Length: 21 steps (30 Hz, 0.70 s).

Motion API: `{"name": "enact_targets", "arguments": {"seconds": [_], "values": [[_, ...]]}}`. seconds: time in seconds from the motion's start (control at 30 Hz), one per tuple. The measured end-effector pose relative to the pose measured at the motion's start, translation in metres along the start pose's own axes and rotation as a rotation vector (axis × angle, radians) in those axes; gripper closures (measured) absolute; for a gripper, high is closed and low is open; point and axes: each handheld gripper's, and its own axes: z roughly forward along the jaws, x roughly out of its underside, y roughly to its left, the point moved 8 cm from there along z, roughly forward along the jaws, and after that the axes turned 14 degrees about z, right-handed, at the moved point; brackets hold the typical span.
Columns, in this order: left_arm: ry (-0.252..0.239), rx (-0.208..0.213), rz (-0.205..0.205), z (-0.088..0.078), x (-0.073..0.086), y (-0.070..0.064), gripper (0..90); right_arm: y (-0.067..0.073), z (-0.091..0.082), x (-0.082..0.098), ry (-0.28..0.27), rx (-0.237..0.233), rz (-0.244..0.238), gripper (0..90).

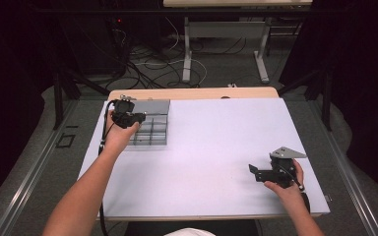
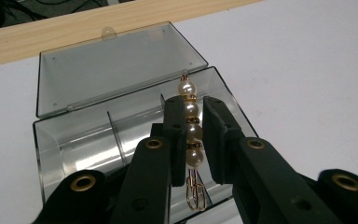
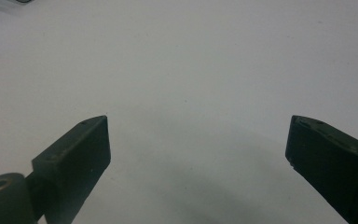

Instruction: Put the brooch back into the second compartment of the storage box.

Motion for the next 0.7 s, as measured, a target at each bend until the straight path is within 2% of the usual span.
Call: {"name": "enact_targets", "arguments": {"seconds": [0.37,0.43,0.67,0.7], "values": [[-0.004,-0.007,0.048,0.014,-0.003,0.006,80.1,-0.002,0.0,-0.001,-0.009,0.009,-0.008,6.2],[0.0,-0.01,0.038,0.016,-0.002,0.007,80.1,-0.001,0.0,0.001,0.004,0.002,-0.004,6.2],[-0.011,-0.009,0.057,0.025,-0.002,0.011,80.0,-0.003,-0.003,0.001,-0.006,0.011,-0.003,6.2],[-0.012,-0.011,0.047,0.026,-0.002,0.011,80.1,-0.003,-0.004,0.002,-0.005,0.013,0.002,6.2]]}}
